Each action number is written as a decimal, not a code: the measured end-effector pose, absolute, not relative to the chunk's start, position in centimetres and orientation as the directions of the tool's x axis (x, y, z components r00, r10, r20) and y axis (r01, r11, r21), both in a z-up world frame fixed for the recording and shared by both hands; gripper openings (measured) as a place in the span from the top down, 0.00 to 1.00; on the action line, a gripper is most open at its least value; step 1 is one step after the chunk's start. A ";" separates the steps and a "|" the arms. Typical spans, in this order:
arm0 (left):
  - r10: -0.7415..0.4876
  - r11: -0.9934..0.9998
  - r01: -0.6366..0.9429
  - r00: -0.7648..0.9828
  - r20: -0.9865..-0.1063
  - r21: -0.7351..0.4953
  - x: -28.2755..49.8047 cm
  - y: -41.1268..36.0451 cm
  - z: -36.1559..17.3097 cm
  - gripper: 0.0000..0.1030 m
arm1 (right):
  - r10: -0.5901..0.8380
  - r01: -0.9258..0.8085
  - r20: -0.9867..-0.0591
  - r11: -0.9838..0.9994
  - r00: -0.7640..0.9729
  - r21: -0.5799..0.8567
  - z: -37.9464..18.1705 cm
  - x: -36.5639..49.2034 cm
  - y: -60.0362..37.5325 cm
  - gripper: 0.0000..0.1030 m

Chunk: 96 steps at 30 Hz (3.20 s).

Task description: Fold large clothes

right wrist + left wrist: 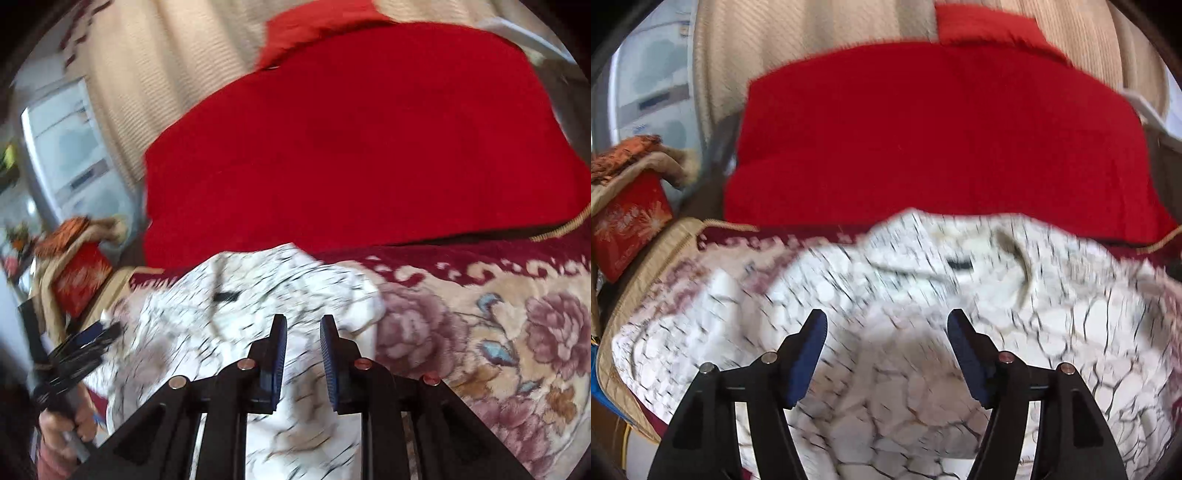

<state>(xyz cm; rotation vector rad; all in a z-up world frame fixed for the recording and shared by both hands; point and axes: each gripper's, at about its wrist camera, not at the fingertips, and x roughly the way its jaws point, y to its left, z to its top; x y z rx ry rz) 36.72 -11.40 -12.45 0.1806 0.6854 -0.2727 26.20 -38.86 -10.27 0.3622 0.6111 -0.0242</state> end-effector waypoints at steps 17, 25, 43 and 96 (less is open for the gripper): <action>-0.111 0.954 0.280 0.668 -0.736 0.110 36.4 -11.7 -14.7 0.31 | 0.343 -0.070 -0.719 0.922 0.605 0.381 -14.7 28.2 -32.3 0.73; -0.015 0.927 0.315 0.575 -0.818 0.204 37.9 -13.7 -18.2 0.28 | 0.266 0.037 -0.738 0.930 0.621 0.366 -16.9 29.5 -32.3 0.16; 0.176 0.947 -0.304 0.756 -0.630 -0.101 36.9 11.8 -10.9 0.16 | 0.171 0.034 -0.771 0.970 0.614 0.242 -17.8 28.8 -31.9 0.29; -0.083 0.947 -0.044 0.924 -0.373 -0.319 37.5 9.9 -7.0 0.93 | 0.276 0.082 -0.652 0.883 0.706 0.462 -16.8 27.8 -34.3 0.24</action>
